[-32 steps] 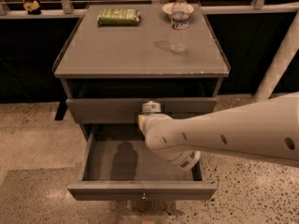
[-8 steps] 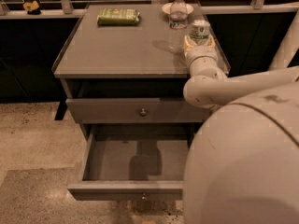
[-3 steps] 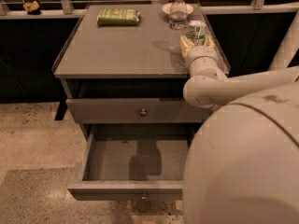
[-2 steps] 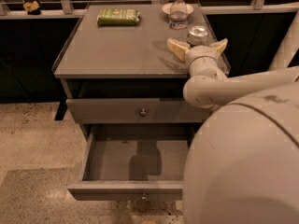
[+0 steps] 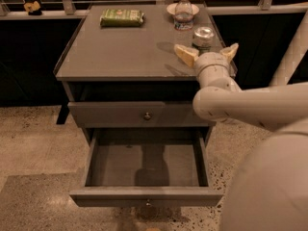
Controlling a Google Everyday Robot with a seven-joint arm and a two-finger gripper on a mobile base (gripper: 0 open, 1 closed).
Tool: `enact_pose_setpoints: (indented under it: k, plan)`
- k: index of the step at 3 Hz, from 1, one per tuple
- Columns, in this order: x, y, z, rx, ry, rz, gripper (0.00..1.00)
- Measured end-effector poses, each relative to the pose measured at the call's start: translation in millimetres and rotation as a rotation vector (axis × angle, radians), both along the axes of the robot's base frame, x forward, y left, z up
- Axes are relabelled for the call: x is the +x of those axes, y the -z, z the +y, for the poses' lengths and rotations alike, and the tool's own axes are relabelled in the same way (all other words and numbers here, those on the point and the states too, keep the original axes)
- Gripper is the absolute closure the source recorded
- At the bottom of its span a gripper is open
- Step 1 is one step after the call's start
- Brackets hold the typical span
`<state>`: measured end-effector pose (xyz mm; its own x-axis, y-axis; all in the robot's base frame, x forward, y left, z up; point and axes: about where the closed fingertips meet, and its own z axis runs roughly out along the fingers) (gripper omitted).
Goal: Pick 7up can from middle drawer and place on counter
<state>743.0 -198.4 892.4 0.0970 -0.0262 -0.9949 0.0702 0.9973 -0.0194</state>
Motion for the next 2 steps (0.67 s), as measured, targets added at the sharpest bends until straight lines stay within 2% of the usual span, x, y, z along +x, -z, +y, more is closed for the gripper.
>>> enact_pose_setpoints:
  k: [1,2]
  plan:
    - [-51,0,-3,-0.016,0.006,-0.013,0.00]
    - [-101,3,-11,-0.046,0.040,-0.016,0.00]
